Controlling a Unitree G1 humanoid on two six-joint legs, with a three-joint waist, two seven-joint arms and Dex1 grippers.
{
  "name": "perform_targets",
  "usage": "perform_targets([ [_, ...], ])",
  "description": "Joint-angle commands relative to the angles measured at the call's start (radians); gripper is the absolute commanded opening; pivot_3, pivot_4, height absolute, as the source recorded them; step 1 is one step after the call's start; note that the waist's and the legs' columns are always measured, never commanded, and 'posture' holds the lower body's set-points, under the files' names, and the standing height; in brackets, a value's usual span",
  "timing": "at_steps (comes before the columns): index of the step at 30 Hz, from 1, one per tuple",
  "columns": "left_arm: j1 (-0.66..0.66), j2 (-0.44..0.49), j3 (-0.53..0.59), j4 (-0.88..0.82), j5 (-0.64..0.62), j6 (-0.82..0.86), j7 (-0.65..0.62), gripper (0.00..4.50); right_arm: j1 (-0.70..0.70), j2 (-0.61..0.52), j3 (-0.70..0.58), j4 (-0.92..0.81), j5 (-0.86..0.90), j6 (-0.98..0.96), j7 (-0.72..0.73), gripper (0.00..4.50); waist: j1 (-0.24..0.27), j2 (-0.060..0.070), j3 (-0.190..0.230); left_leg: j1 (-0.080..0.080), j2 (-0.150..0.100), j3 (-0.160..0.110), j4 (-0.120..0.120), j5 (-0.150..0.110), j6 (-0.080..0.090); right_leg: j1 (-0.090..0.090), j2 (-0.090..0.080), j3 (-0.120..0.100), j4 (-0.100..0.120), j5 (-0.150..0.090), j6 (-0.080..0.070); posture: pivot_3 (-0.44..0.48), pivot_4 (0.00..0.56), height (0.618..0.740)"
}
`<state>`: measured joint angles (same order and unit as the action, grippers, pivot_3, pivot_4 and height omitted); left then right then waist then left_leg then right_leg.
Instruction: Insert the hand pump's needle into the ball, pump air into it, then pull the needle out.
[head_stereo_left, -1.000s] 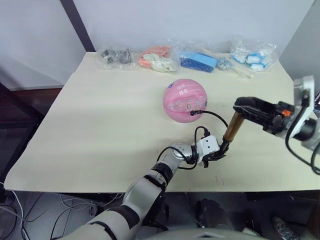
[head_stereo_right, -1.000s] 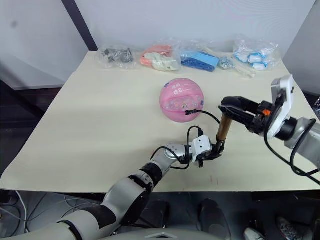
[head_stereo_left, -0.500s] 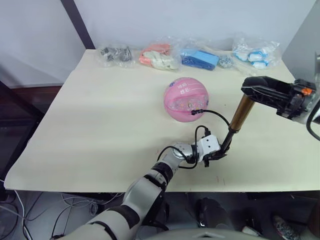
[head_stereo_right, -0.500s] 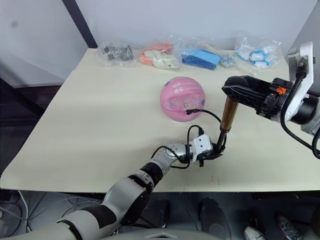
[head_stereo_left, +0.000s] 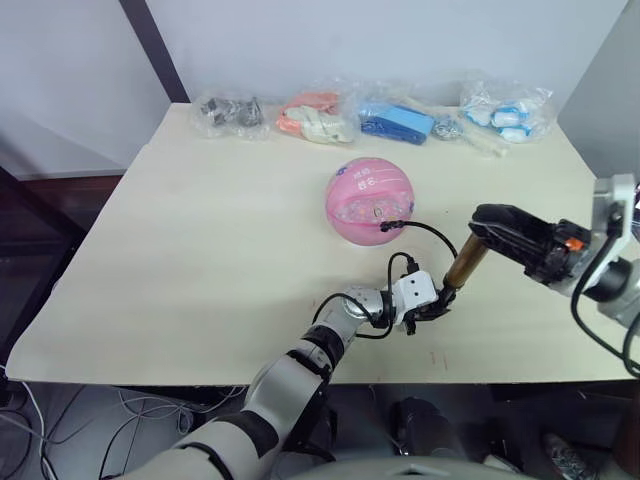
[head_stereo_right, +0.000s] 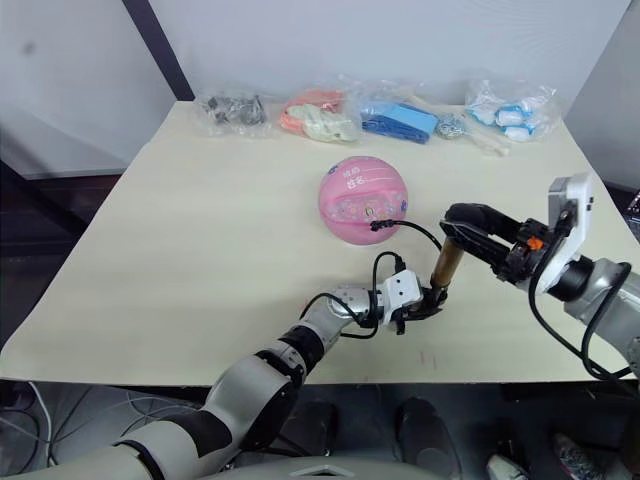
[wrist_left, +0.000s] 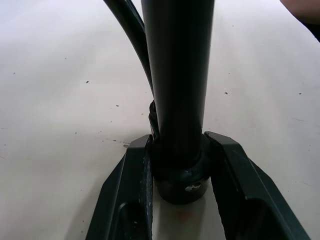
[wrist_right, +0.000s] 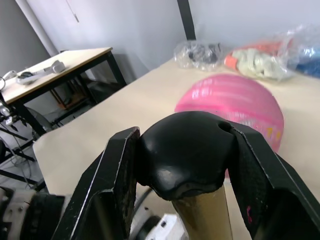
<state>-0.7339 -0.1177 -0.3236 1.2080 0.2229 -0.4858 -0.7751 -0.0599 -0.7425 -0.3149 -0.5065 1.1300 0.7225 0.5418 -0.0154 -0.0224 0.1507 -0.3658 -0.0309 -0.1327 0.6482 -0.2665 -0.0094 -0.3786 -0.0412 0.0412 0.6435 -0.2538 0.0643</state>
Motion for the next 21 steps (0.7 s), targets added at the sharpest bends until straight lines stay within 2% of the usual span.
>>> perform_targets([
  [1,0.038,0.025,-0.025,0.064,0.041,0.042,-0.017,1.10,0.057,0.023,0.092,0.059,-0.122,-0.010,0.031,2.02,0.000,0.000,0.000,0.001,0.000,0.000,0.000,0.000,0.000,0.001,0.000,0.000,0.000,0.000,0.000,0.000,0.150,0.740],
  [11,0.037,0.025,-0.024,0.064,0.041,0.043,-0.015,1.10,0.110,0.074,0.215,0.106,-0.278,-0.050,0.095,2.02,-0.001,0.000,-0.001,0.002,0.000,0.000,-0.001,0.000,0.000,0.001,0.001,0.001,0.000,0.000,0.000,0.000,0.150,0.740],
  [15,0.036,0.021,-0.024,0.064,0.041,0.045,-0.014,1.10,0.074,0.060,0.150,0.076,-0.237,-0.036,0.085,2.02,-0.001,-0.002,-0.002,0.003,0.001,0.000,-0.001,0.000,0.000,0.002,0.001,0.001,0.000,0.000,0.000,0.000,0.150,0.740],
  [21,0.035,0.020,-0.024,0.066,0.041,0.046,-0.013,1.10,-0.077,-0.031,-0.020,0.008,-0.038,0.060,0.027,2.02,0.001,0.002,0.001,0.001,0.000,0.001,-0.001,0.000,0.000,0.000,0.000,0.001,0.000,0.000,0.000,0.000,0.150,0.740],
])
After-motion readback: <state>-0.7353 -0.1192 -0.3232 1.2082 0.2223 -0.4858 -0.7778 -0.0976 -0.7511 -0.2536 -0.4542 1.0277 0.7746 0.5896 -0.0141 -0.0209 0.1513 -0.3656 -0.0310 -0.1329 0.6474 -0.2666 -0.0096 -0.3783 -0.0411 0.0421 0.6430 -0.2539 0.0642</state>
